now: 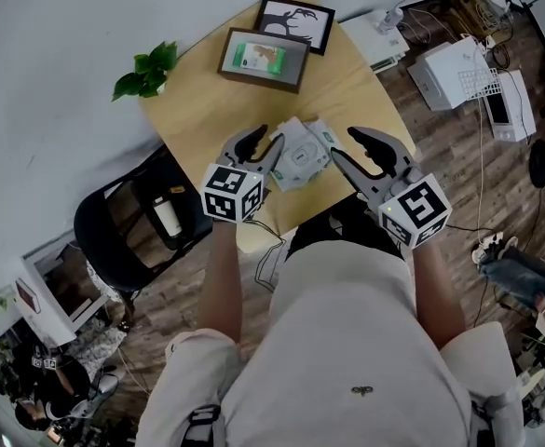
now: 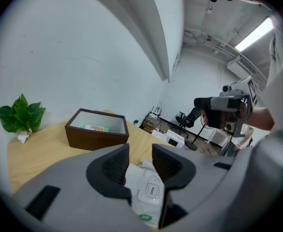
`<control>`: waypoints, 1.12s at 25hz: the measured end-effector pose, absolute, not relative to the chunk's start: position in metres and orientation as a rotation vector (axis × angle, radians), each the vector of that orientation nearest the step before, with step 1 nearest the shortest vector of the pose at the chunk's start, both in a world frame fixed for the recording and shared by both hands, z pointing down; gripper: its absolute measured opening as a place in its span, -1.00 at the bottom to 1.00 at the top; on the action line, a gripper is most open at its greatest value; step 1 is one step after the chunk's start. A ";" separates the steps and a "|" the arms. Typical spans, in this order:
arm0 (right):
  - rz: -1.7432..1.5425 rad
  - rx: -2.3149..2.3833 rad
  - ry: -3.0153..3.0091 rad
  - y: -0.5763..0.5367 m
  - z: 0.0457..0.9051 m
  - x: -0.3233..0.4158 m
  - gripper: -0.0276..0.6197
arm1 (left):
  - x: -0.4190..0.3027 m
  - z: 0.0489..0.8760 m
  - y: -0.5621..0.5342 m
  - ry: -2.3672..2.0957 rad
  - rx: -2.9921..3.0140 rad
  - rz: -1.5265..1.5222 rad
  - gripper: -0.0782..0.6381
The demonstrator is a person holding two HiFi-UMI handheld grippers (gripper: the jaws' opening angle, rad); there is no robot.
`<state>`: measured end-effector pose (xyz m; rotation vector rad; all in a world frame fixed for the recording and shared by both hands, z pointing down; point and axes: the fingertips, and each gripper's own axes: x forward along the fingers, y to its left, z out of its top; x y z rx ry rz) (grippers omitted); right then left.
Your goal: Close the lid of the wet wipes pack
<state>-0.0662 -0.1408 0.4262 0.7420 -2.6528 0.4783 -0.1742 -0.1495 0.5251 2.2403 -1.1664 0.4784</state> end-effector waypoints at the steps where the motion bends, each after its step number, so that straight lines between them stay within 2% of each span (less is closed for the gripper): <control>1: 0.483 0.745 -2.649 -0.141 0.428 -0.066 -0.39 | -0.173 0.530 -0.150 -1.150 2.239 0.486 -0.39; 28: 0.595 0.795 -2.549 -0.133 0.471 -0.043 -0.41 | -0.163 0.647 -0.174 -0.899 2.169 0.686 -0.39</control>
